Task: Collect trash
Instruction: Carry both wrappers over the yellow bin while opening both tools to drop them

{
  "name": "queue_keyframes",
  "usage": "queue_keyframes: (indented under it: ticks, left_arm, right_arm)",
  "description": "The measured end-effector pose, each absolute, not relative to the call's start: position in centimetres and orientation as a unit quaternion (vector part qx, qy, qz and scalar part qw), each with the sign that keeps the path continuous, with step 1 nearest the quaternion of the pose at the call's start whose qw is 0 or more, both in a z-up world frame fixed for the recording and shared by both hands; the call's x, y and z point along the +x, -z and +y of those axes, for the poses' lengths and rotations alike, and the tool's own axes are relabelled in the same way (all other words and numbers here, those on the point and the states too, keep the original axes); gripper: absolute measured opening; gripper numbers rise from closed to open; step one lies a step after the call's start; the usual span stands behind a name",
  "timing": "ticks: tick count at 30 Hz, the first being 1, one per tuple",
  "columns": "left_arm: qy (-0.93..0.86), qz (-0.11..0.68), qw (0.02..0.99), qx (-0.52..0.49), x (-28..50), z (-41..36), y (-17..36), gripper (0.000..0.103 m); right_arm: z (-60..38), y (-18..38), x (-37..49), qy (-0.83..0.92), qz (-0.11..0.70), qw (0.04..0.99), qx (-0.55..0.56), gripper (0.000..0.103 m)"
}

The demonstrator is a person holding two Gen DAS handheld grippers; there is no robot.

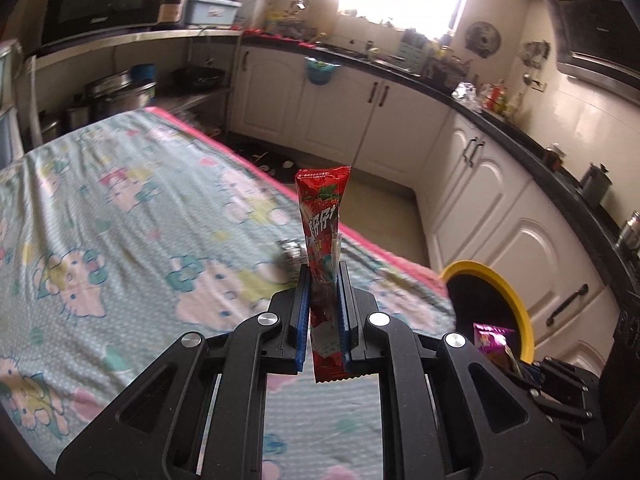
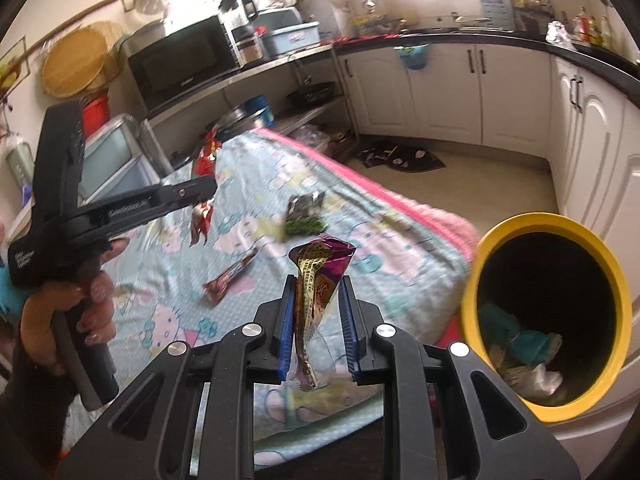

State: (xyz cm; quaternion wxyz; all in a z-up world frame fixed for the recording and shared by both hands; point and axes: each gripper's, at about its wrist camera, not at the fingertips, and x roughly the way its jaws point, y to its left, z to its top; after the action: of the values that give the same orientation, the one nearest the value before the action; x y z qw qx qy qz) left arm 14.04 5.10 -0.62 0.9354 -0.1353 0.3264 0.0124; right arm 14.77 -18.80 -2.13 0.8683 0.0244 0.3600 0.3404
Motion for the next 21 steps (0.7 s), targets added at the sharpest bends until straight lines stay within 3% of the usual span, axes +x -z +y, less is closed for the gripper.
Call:
queue_keyframes:
  ticks: [21]
  left_arm:
    - [0.065, 0.301, 0.948, -0.083, 16.0, -3.1, -2.4, 0.008]
  right_arm:
    - [-26.5, 0.1, 17.4, -0.266, 0.323, 0.904, 0.083, 0.02]
